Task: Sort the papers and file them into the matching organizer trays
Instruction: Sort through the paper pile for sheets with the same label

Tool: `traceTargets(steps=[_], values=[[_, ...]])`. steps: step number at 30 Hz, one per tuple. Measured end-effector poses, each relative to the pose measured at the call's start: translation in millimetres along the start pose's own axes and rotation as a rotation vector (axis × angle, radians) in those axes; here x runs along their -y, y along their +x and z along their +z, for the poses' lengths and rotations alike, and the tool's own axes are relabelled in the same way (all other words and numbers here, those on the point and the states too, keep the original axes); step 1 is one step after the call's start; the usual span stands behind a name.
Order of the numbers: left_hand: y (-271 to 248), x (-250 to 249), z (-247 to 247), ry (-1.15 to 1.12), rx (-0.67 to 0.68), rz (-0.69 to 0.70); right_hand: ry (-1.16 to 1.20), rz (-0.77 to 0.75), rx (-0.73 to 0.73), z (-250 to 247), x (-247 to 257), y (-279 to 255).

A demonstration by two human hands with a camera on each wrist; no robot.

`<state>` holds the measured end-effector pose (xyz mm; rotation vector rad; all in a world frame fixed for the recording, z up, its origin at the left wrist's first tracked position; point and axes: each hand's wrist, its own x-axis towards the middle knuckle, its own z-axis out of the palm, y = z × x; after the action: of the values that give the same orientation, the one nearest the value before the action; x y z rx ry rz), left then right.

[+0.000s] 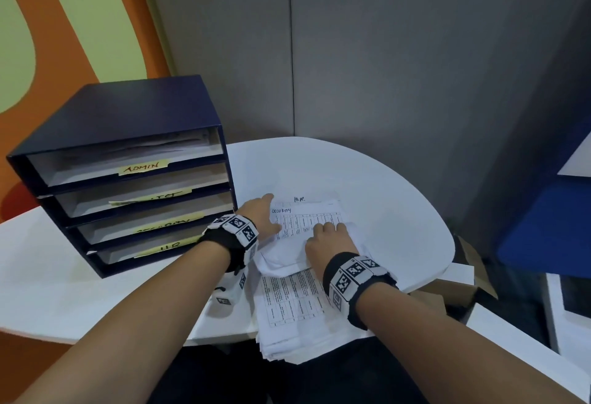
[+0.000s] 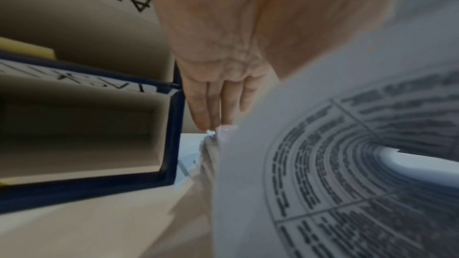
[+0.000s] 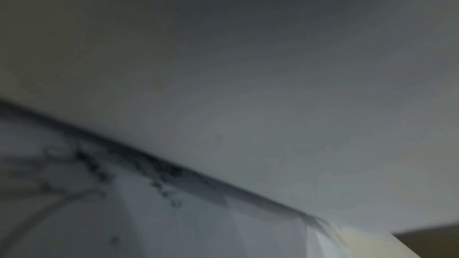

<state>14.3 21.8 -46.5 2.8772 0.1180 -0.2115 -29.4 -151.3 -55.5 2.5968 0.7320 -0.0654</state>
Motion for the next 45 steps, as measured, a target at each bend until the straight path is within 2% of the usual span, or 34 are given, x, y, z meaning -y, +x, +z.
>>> traceTargets(steps=[4,6,8,10,13,15,17,20,25,27,28,30,31,34,37,39,40,41,45], values=[[5,-1,4,0.000,-0.161,0.017,0.072,0.004,-0.004,4,-4,0],[1,-1,-1,-0.104,-0.242,0.028,0.099,0.003,-0.010,3,-4,-1],[-10,-2,-7,-0.232,-0.252,0.049,0.134,0.011,-0.035,1,-4,-2],[-25,0,-10,-0.339,-0.124,0.109,0.175,0.026,-0.066,0,-3,-3],[-44,13,-8,-0.492,0.159,0.179,0.278,0.065,-0.099,-3,-1,-6],[-49,25,-4,-0.555,0.214,0.211,0.330,0.082,-0.150,-6,0,-9],[-49,32,1,-0.518,0.244,0.198,0.346,0.123,-0.228,-5,2,-10],[-51,32,7,-0.445,0.304,0.191,0.251,0.120,-0.313,0,1,-7],[-43,30,-13,-0.487,0.428,0.226,0.092,-0.096,-0.213,-1,-3,-5],[-34,28,-20,-0.561,0.353,0.185,0.080,-0.104,-0.205,2,-2,-4],[-27,26,-21,-0.554,0.242,0.154,0.109,-0.091,-0.219,2,-2,-3],[-13,22,-17,-0.389,0.039,0.082,0.169,-0.098,-0.185,2,-3,-3],[-8,19,-14,-0.269,0.028,0.047,0.194,-0.113,-0.151,2,-3,-4],[-1,6,-4,0.009,0.114,-0.003,0.206,-0.133,-0.154,12,-7,-5],[-1,-1,0,0.073,-0.068,0.038,0.227,-0.125,-0.160,17,-5,-3],[-5,0,-2,-0.010,-0.207,0.038,0.241,-0.119,-0.148,16,-4,-2],[-8,0,-3,-0.071,-0.236,0.026,0.245,-0.110,-0.143,16,-3,-3],[-12,1,-7,-0.125,-0.231,0.017,0.237,-0.100,-0.125,14,-1,-4],[-33,3,-13,-0.237,-0.064,0.041,0.234,-0.078,-0.065,20,11,-8]])
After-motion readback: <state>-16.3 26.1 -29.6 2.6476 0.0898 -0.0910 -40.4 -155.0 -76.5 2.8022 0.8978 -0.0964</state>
